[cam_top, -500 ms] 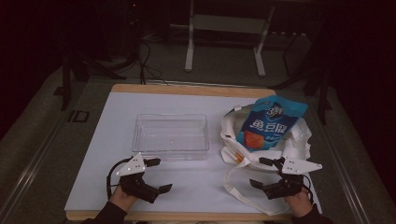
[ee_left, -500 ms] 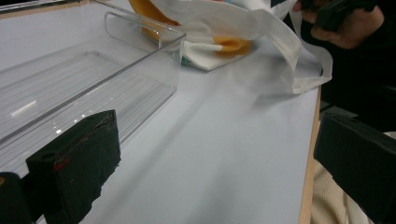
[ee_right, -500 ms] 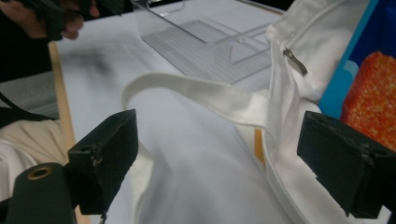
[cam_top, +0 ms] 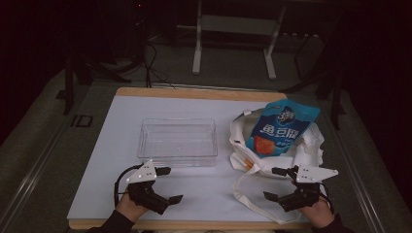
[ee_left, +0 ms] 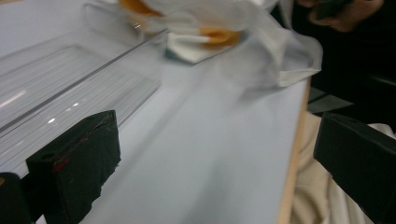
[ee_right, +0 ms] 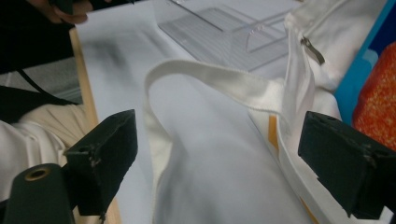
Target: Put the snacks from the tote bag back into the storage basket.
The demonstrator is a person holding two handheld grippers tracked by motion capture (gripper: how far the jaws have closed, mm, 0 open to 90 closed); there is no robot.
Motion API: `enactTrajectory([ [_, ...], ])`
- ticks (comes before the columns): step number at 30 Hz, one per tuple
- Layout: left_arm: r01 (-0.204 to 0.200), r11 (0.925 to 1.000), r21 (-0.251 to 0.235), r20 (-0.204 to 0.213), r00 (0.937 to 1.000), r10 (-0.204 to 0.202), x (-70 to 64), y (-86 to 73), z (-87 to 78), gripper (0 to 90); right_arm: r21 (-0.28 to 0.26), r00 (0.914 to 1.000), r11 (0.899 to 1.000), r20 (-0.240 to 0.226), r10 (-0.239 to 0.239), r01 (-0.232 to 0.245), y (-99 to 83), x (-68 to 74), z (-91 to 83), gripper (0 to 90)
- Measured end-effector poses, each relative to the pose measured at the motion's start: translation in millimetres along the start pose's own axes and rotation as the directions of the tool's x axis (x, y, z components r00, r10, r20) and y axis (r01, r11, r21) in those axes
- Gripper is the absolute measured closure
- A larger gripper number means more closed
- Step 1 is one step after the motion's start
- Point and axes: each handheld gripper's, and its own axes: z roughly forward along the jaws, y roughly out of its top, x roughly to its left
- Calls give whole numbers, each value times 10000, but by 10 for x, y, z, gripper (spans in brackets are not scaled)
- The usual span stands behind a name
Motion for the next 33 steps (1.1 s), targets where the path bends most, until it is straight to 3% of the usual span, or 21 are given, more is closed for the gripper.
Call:
enactTrajectory([
  [6, -155, 9998, -126, 250, 9996, 158, -14, 184, 65, 9, -113, 9993, 9993, -19, -364, 364, 102, 16, -65, 130],
  [12, -678, 9974, -253, 668, 9954, 693, -55, 414, 201, 9, -457, 9979, 9969, -5, -649, 648, 273, -45, -224, 130],
  [15, -1029, 9941, -341, 903, 9903, 1056, -72, 564, 310, 10, -598, 9957, 9939, 163, -914, 923, 373, -84, -324, 130],
  [19, -1417, 9893, -357, 1083, 9835, 1447, -71, 746, 429, 10, -885, 9955, 9918, 302, -898, 922, 443, -150, -411, 130],
  [25, -1636, 9851, -529, 1309, 9769, 1692, -19, 986, 622, 10, -1221, 9956, 9891, 538, -763, 824, 467, -259, -516, 130],
  [33, -1871, 9807, -567, 1287, 9727, 1930, 61, 1244, 830, 14, -1165, 9933, 9902, 943, -663, 772, 444, -373, -660, 132],
])
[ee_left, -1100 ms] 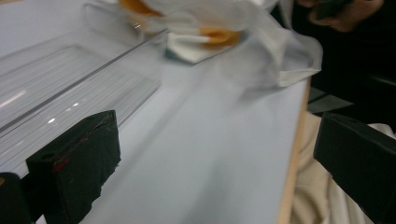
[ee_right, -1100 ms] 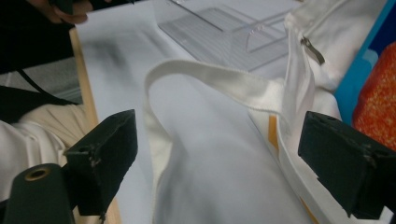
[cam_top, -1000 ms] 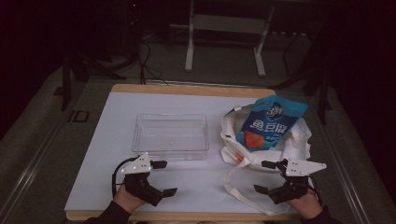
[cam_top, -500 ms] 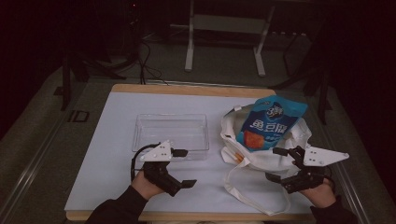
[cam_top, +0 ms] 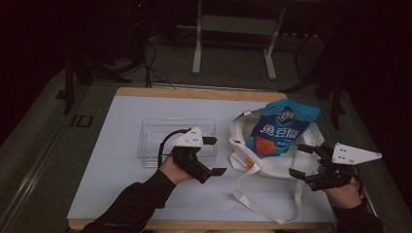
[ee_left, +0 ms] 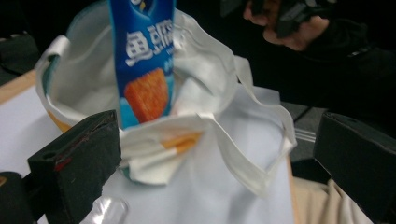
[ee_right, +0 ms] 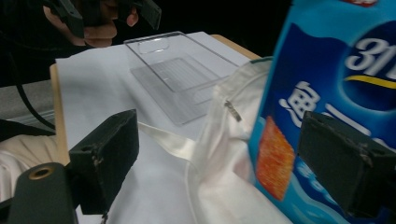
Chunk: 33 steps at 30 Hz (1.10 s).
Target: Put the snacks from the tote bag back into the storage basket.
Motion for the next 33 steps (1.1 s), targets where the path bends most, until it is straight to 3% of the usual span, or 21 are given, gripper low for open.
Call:
enactTrajectory([
  [5, -257, 9997, -29, 1, 9997, 257, 78, 138, 135, 14, 11, 9995, 10000, 327, 52, -52, -21, -89, -85, 141],
  [14, -332, 9992, -219, 21, 9994, 333, 248, 305, 387, 14, 10, 9957, 9996, 877, 285, -287, -34, -308, -178, 141],
  [23, -592, 9982, -2, -37, 9982, 592, 419, 442, 729, 14, 12, 9832, 9988, 1760, 478, -488, -63, -562, -174, 141],
  [27, -665, 9977, 161, -330, 9972, 670, 494, 481, 904, 16, 89, 9789, 9973, 1918, 697, -728, -93, -680, -137, 146],
  [33, -483, 9985, 241, -493, 9976, 494, 605, 519, 1159, 121, 269, 9781, 9947, 1865, 921, -988, -119, -845, -51, 170],
])
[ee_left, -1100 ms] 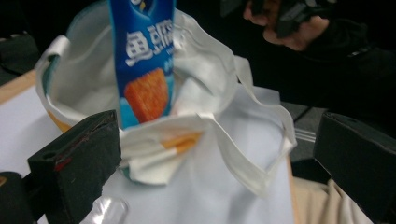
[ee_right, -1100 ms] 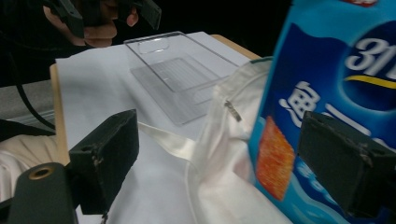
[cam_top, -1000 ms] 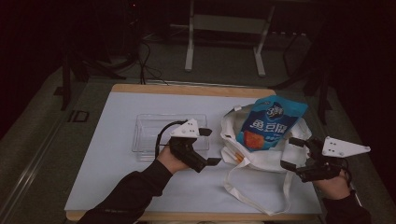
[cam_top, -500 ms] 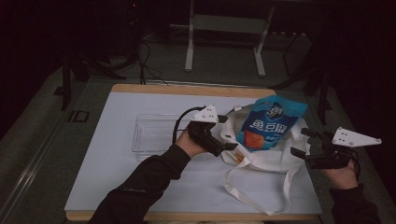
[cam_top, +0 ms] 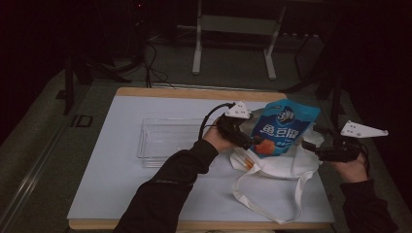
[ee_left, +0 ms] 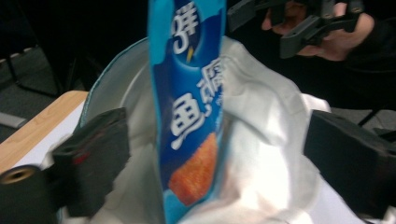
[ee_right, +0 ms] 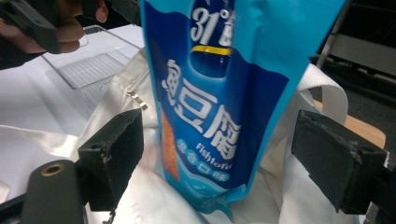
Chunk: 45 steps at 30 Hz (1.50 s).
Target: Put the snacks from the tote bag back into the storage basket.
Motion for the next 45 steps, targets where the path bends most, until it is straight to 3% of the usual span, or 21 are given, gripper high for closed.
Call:
enactTrajectory([
  [4, 159, 9997, 184, -456, 9988, -150, 46, 6, 131, 196, 146, 9999, 9998, 52, 139, -140, -9, -73, 89, 187],
  [7, 227, 9997, 108, -521, 9984, -221, 75, -1, 207, 285, 235, 9998, 9995, -41, 188, -187, -20, -112, 157, 213],
  [12, 401, 9988, 295, -437, 9983, -388, 114, 4, 301, 409, 229, 9997, 9996, -220, 145, -140, -18, -141, 257, 274],
  [14, 460, 9979, 452, -315, 9985, -446, 122, 10, 337, 475, 236, 9994, 9996, -290, 187, -180, -8, -142, 287, 364],
  [17, 633, 9956, 689, -141, 9979, -625, 137, 9, 394, 513, 249, 9986, 9993, -462, 274, -263, 9, -160, 337, 393],
  [25, 1108, 9904, 830, -296, 9936, -1087, 170, 18, 509, 629, 492, 9983, 9984, -511, 289, -264, 44, -174, 477, 452],
  [28, 1077, 9906, 840, -410, 9937, -1045, 173, 26, 519, 680, 557, 9982, 9981, -522, 306, -277, 42, -184, 496, 507],
  [34, 1010, 9912, 861, -484, 9941, -971, 178, 27, 532, 761, 924, 9994, 9956, -330, -102, 133, 52, -167, 501, 717],
  [36, 886, 9917, 936, -581, 9948, -834, 163, 35, 540, 803, 987, 9992, 9951, -386, -36, 74, 59, -172, 501, 766],
  [40, 642, 9927, 1018, -808, 9951, -561, 133, 55, 557, 856, 1105, 9992, 9938, -410, -25, 70, 74, -154, 513, 841],
  [45, 336, 9936, 1082, -1081, 9939, -218, 94, 70, 559, 885, 1177, 9992, 9930, -396, -42, 88, 87, -143, 517, 869],
])
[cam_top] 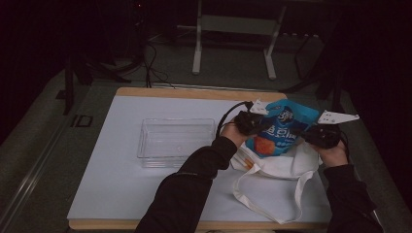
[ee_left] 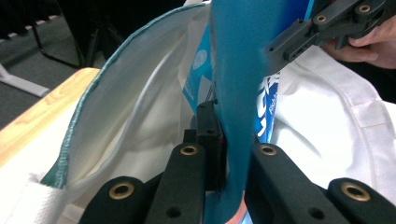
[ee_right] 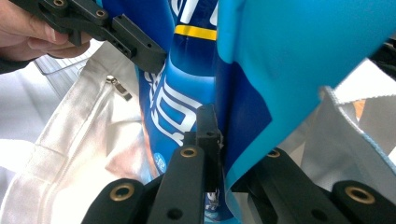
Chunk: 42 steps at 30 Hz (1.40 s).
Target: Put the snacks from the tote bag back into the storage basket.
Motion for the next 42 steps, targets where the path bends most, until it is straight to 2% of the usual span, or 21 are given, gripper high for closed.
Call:
enactTrajectory([
  [6, -255, 9997, -15, -70, 9997, 255, -26, 35, -46, 897, -45, 9999, 10000, -109, 73, -73, 25, 0, -23, 880],
  [8, -199, 9998, -96, -30, 9998, 199, -28, 57, -73, 898, -115, 10000, 9999, -95, 12, -13, 46, 5, -44, 882],
  [16, -429, 9983, -405, -8, 9991, 429, -62, 225, -225, 900, -491, 9997, 9987, -197, -149, 140, 197, 48, -181, 888],
  [26, -753, 9935, -851, -34, 9972, 753, -97, 440, -478, 900, -935, 9981, 9940, -190, -589, 569, 444, 142, -355, 890],
  [34, -833, 9905, -1091, 6, 9965, 838, -131, 557, -663, 900, -1141, 9957, 9898, -255, -891, 857, 628, 224, -460, 891],
  [42, -882, 9888, -1206, 45, 9960, 894, -158, 640, -929, 900, -1378, 9916, 9847, -573, -1156, 1068, 824, 327, -509, 891],
])
